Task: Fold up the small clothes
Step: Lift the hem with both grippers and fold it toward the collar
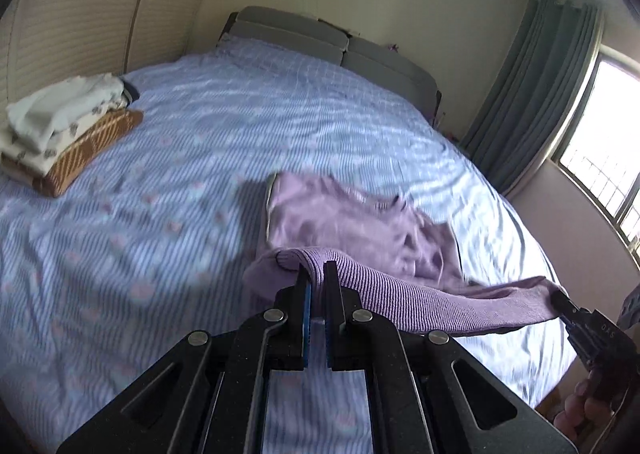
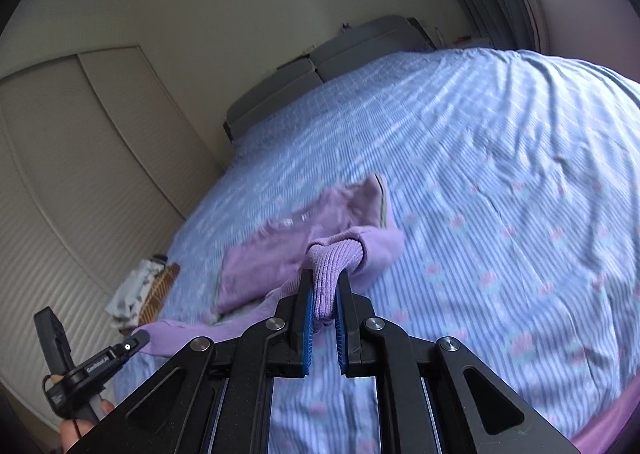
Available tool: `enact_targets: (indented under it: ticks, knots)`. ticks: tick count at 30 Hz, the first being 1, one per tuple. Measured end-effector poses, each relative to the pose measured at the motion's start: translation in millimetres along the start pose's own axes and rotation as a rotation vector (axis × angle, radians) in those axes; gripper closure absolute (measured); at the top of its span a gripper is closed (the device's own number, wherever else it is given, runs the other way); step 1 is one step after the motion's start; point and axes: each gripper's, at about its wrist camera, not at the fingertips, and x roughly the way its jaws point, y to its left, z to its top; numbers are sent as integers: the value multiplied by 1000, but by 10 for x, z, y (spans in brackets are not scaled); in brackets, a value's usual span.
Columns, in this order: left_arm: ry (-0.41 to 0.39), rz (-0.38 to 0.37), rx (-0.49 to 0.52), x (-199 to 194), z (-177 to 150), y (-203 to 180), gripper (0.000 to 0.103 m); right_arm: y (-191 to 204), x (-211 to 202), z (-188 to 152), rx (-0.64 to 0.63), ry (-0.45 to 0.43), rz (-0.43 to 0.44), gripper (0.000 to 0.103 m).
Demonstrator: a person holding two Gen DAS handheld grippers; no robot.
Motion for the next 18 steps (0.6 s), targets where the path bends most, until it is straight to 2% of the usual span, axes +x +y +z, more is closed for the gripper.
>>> enact_targets:
  ticks: [3, 9, 13, 18]
  knots:
    - [-24, -5, -19, 249, 274, -22, 96, 16, 250, 253, 26, -30, 14, 93]
    - [-5, 9, -16, 973, 728, -17, 96, -34, 886, 664, 64, -49, 5, 93]
    - [14, 30, -21, 1411, 883, 22, 96, -168, 1442, 877, 97, -26, -3, 93]
    - [52, 63, -38, 1936, 985, 128, 96, -344, 2050, 988, 117, 24, -28, 93]
